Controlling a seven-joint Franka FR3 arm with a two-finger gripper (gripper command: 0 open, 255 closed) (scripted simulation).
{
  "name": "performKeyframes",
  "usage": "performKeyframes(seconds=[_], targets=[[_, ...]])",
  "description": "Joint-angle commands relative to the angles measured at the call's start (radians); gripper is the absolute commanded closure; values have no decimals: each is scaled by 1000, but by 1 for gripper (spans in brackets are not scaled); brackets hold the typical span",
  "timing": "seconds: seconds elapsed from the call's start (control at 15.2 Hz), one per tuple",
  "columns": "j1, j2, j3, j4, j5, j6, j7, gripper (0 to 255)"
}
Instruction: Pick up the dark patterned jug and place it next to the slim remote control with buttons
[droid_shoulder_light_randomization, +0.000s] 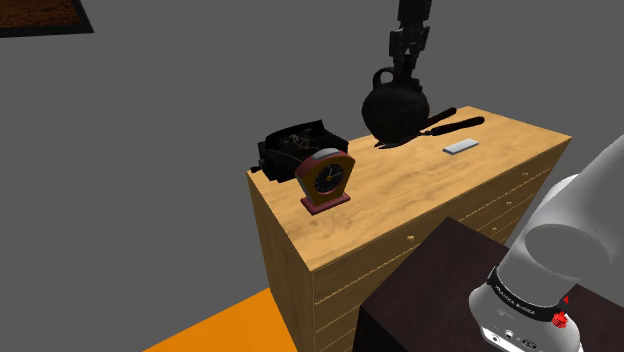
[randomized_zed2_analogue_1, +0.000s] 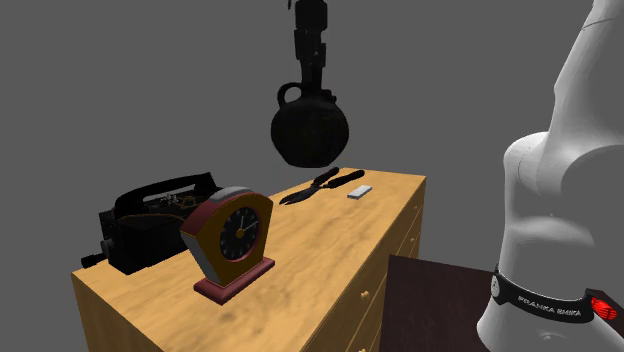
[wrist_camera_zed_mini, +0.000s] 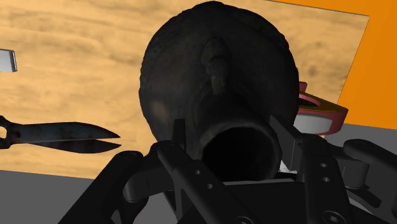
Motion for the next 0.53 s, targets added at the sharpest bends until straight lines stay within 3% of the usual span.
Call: performKeyframes(seconds=[0.0,0.46], targets=[[1,10,0,45,2,-31,-2,255],[1,57,-3,195,9,-134,-12,255]])
